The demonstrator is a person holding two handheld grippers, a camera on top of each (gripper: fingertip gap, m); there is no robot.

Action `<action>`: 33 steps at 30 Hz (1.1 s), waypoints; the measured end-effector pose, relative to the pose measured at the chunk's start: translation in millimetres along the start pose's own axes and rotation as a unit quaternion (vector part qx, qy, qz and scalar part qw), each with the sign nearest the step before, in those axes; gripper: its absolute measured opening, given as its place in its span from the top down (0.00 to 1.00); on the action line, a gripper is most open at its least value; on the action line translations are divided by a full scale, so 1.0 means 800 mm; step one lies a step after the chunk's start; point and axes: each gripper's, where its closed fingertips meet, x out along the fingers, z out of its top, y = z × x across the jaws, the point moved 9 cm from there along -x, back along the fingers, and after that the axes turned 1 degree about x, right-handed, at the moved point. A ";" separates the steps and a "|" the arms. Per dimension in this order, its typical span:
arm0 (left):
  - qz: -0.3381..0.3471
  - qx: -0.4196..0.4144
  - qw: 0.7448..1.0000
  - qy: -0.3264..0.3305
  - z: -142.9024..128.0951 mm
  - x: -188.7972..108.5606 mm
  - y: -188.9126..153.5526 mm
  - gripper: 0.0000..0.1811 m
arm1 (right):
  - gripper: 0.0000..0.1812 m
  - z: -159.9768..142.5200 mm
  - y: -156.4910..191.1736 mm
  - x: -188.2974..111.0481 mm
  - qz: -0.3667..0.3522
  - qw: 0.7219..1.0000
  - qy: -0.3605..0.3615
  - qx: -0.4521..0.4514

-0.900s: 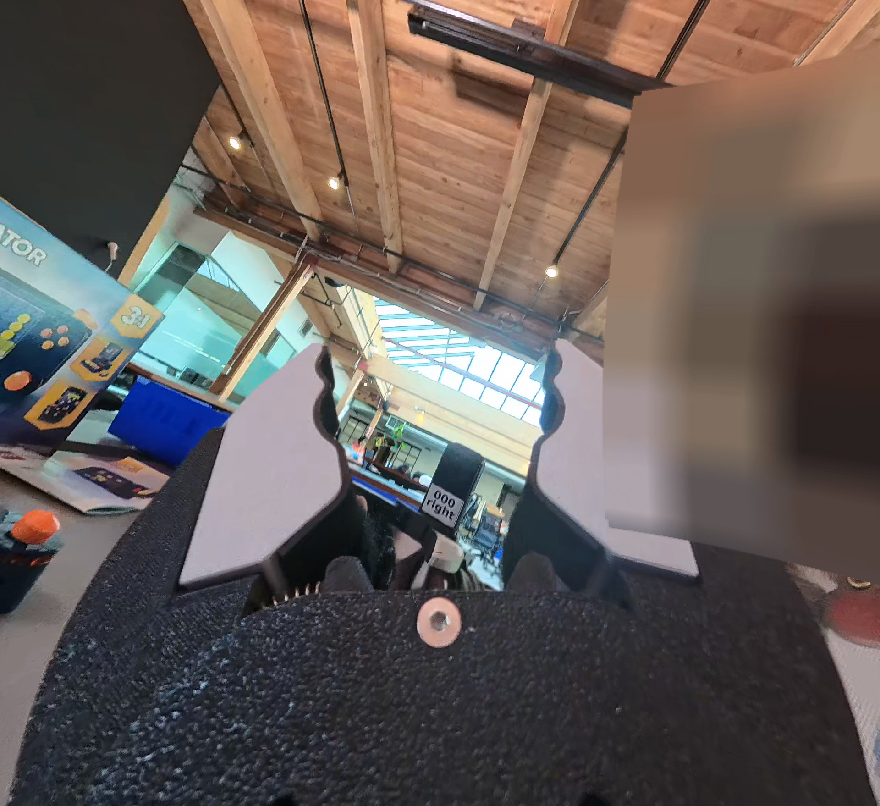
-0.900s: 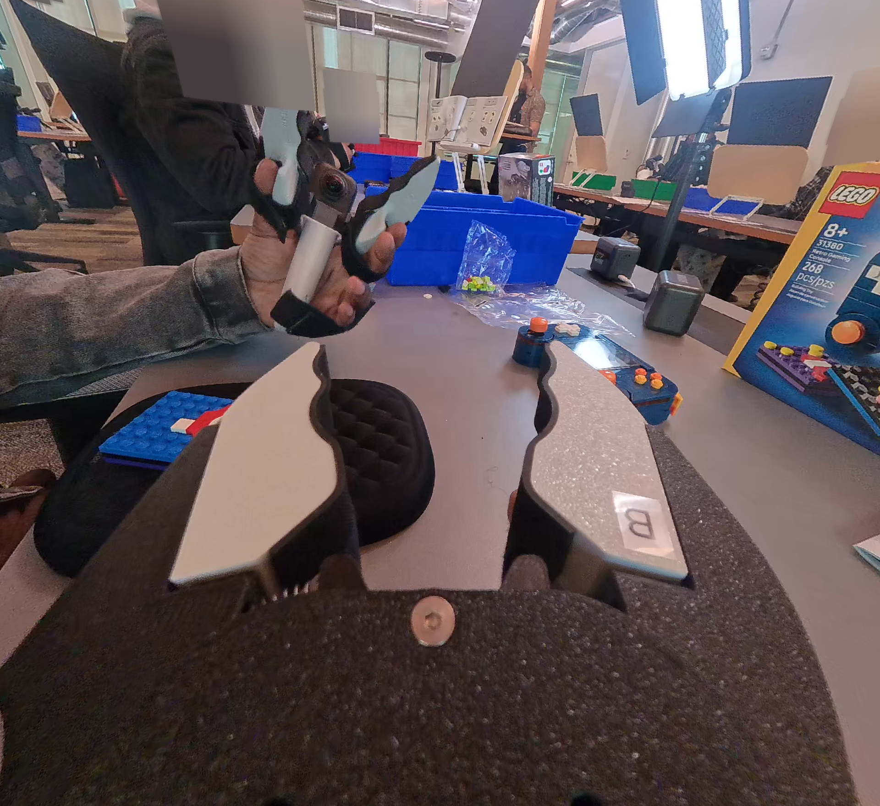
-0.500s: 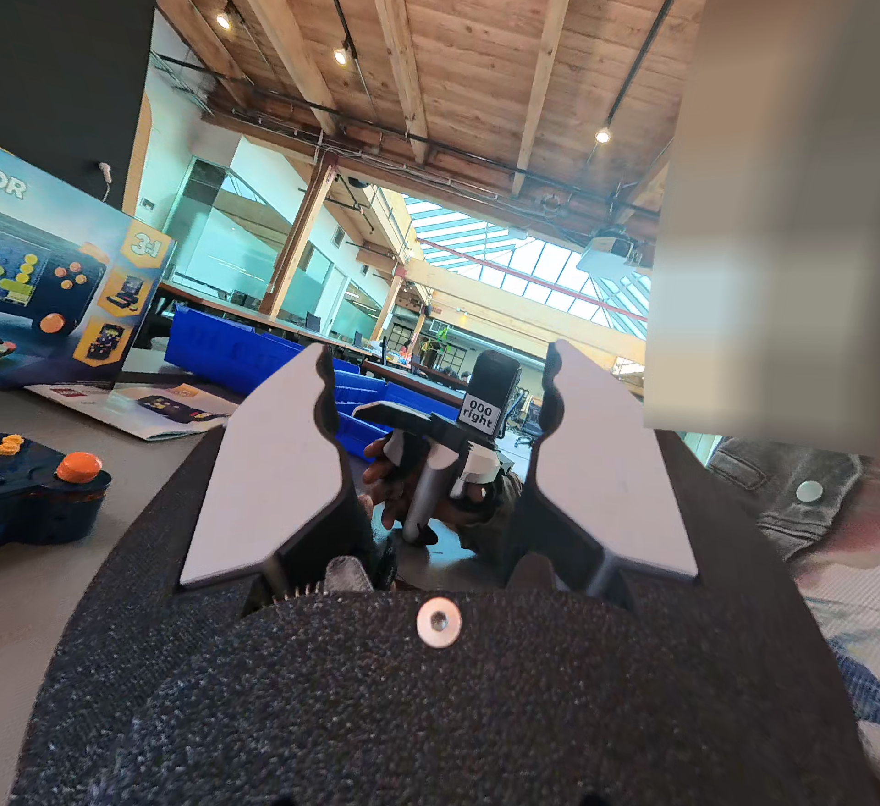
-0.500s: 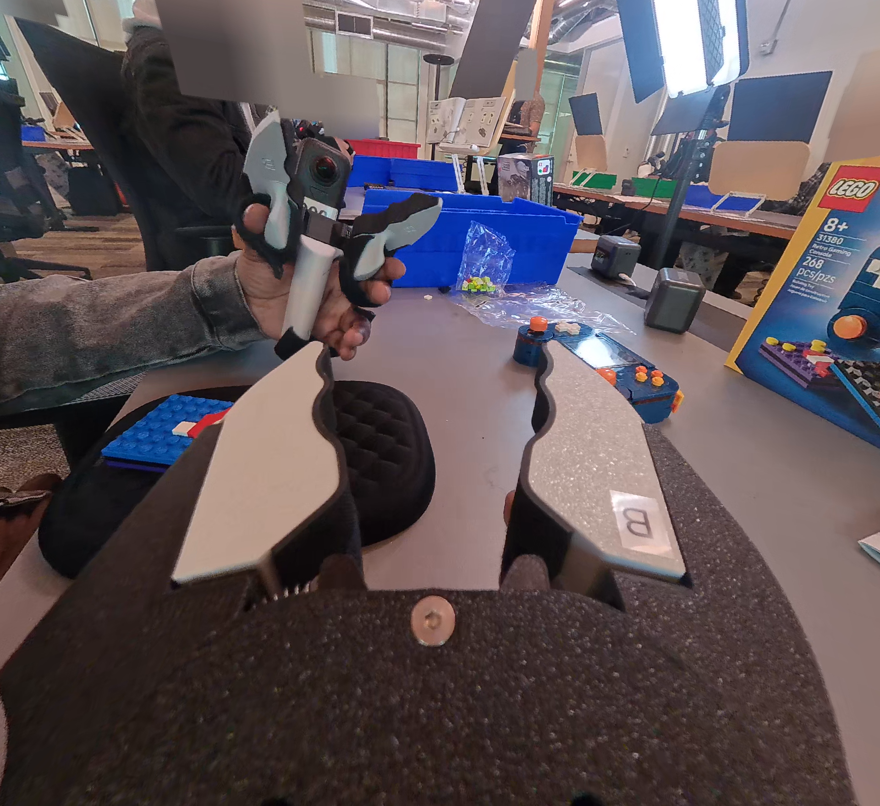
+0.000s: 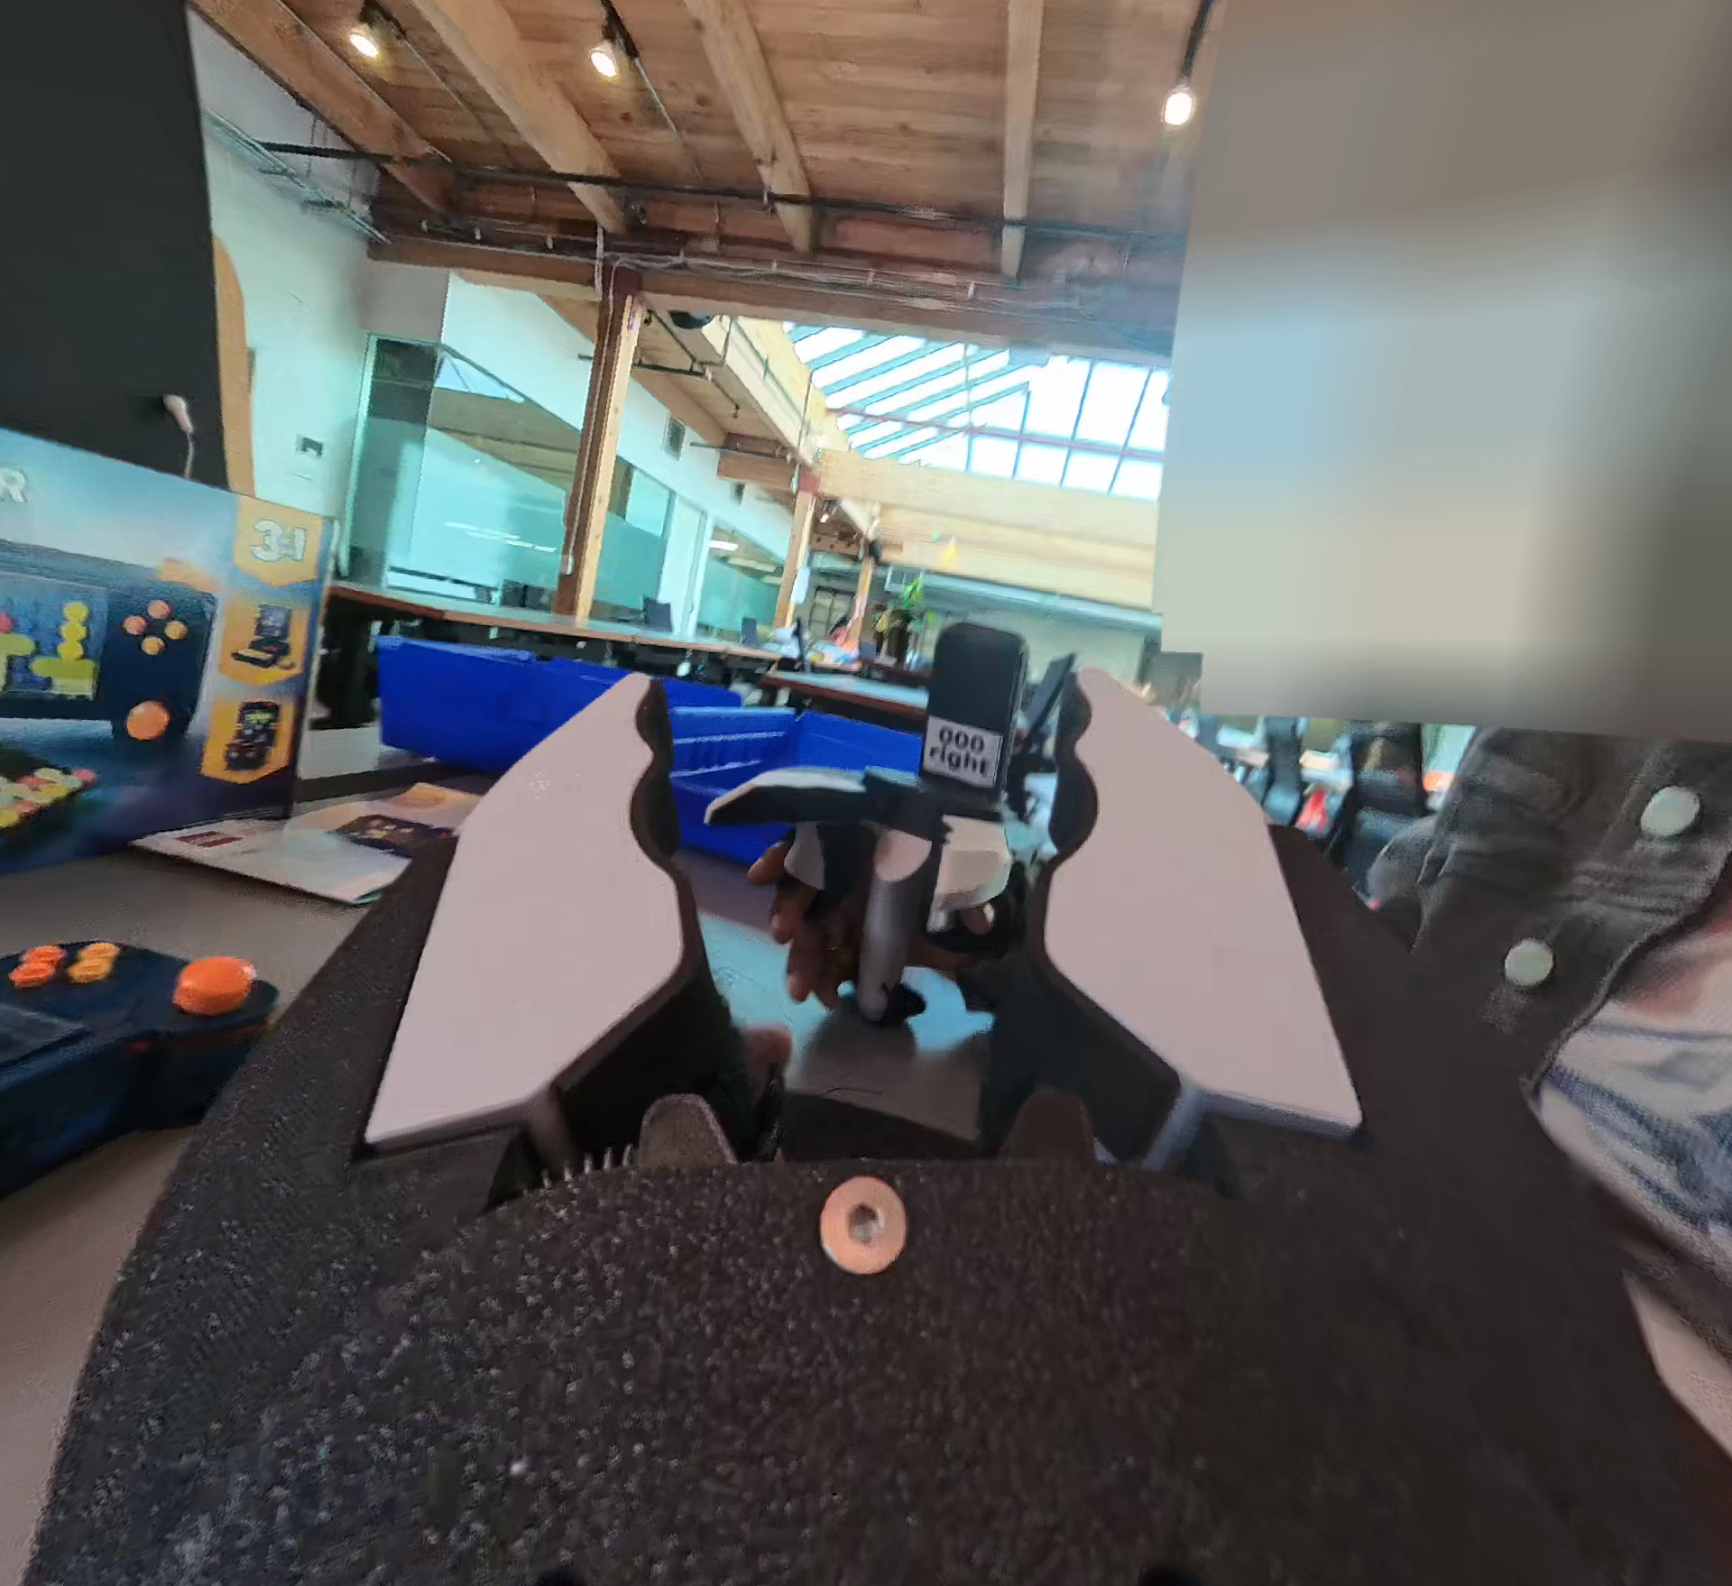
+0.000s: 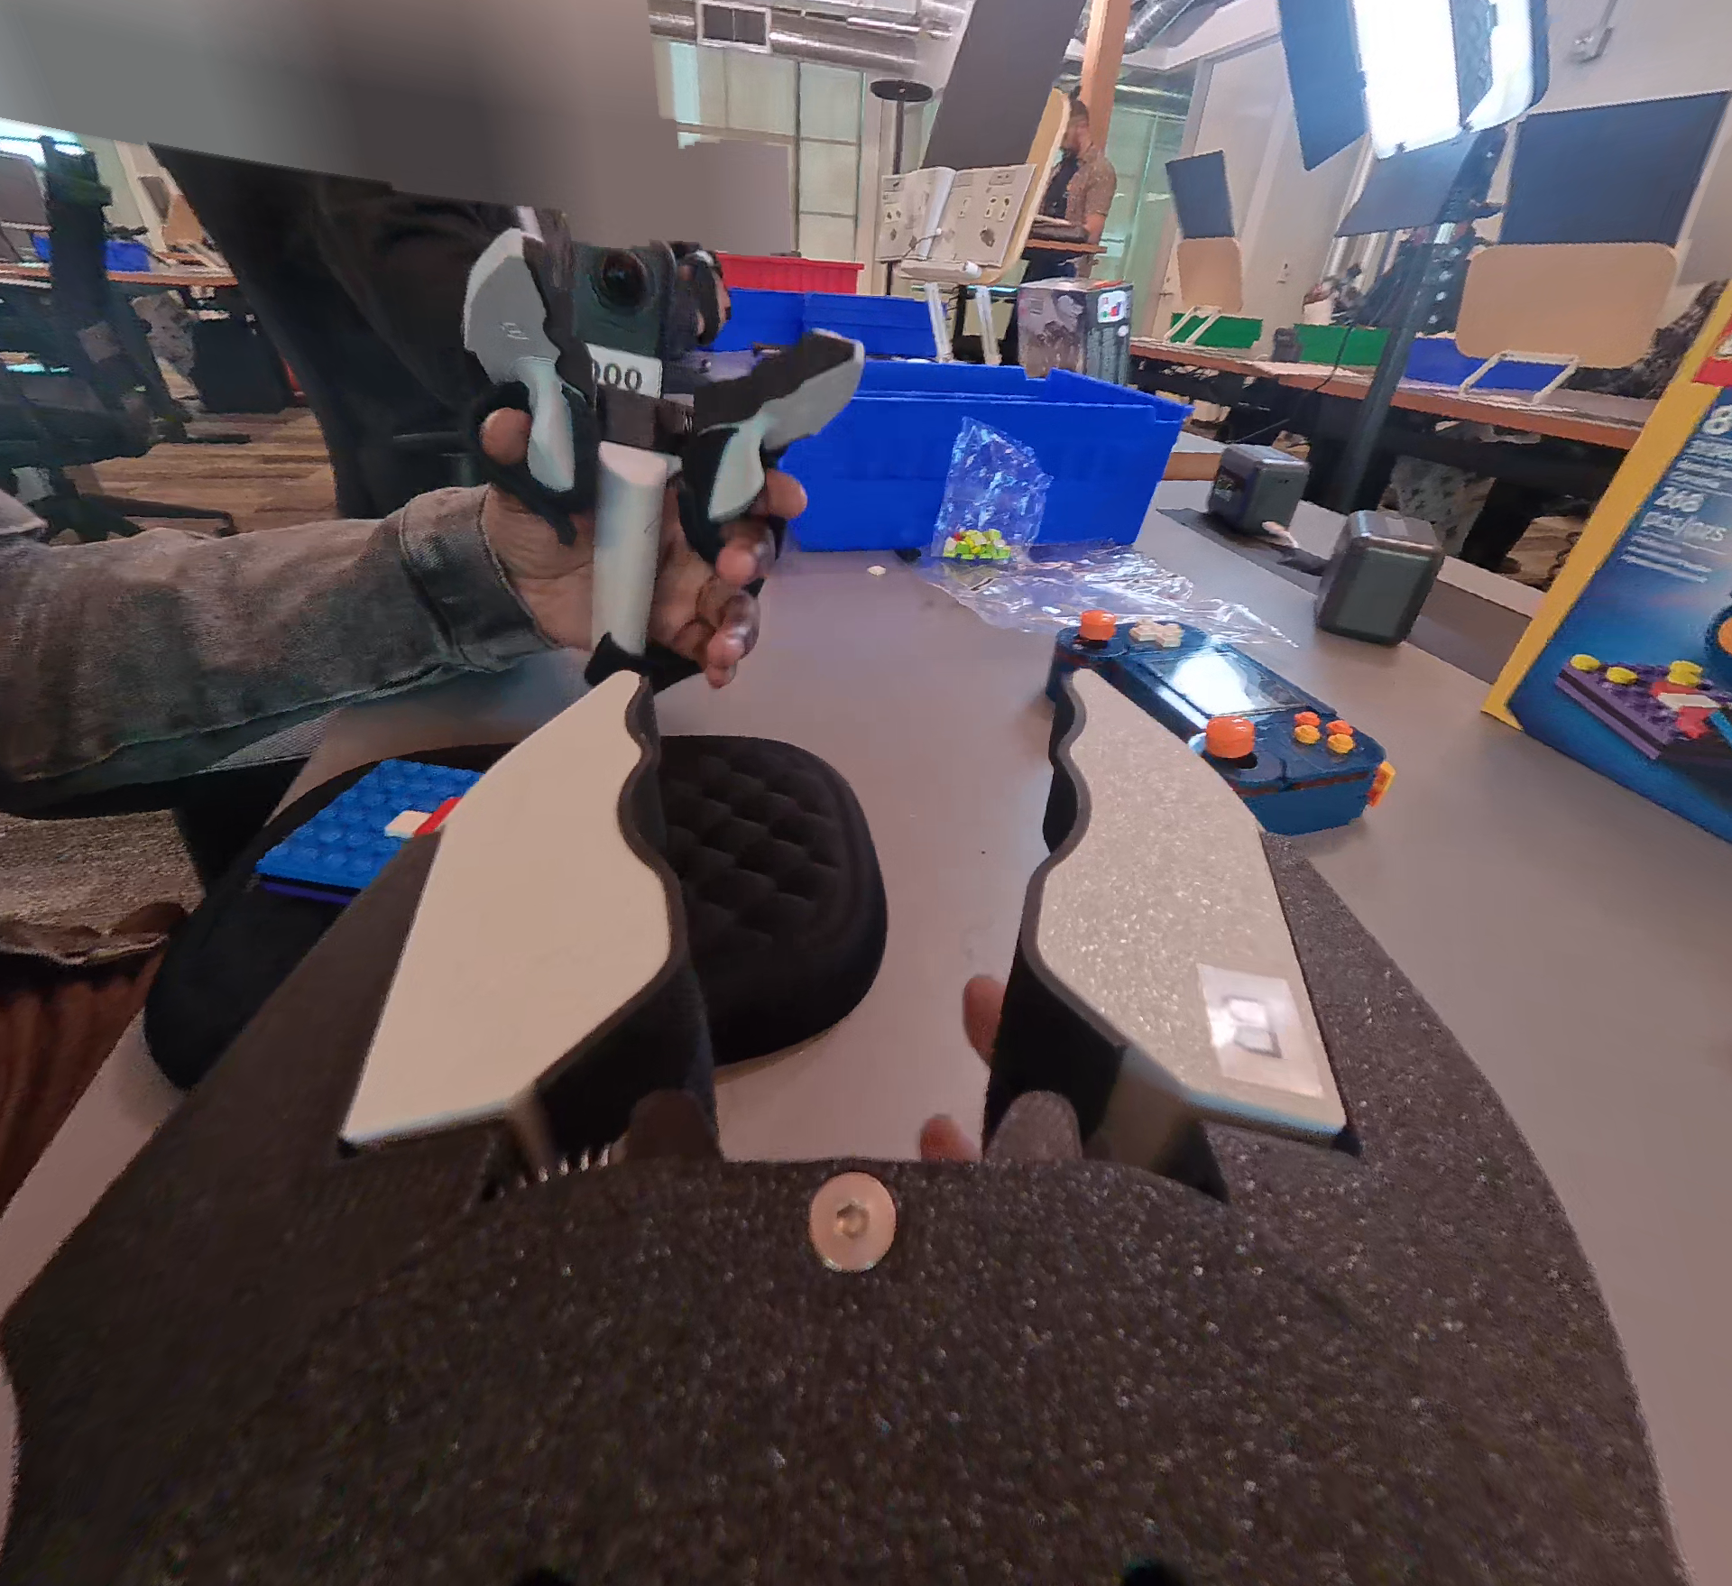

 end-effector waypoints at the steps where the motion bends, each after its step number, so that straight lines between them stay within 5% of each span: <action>1: 0.008 0.024 0.999 0.028 0.000 -0.001 -0.009 0.57 | 0.56 0.000 0.002 0.000 0.013 1.000 0.002 0.006; 4: 0.037 0.095 0.980 0.169 -0.003 -0.010 -0.051 0.57 | 0.59 0.003 0.019 0.003 0.057 0.995 0.036 0.076; 8: 0.096 0.202 0.908 0.353 -0.021 -0.028 -0.108 0.85 | 0.64 0.014 0.080 0.017 0.129 0.957 0.176 0.194; 10: 0.113 0.185 0.890 0.401 -0.034 -0.028 -0.122 0.95 | 0.63 0.007 0.106 0.030 0.106 0.952 0.223 0.180; 15: 0.141 0.136 0.850 0.490 -0.066 -0.025 -0.117 0.97 | 0.68 -0.012 0.130 0.057 0.075 0.937 0.286 0.186; 21: 0.157 0.083 0.856 0.487 -0.078 -0.025 -0.110 1.00 | 0.79 -0.023 0.135 0.062 0.011 0.941 0.324 0.096; 33: 0.169 0.075 0.854 0.485 -0.080 -0.029 -0.108 1.00 | 0.81 -0.028 0.140 0.058 -0.014 0.954 0.300 0.024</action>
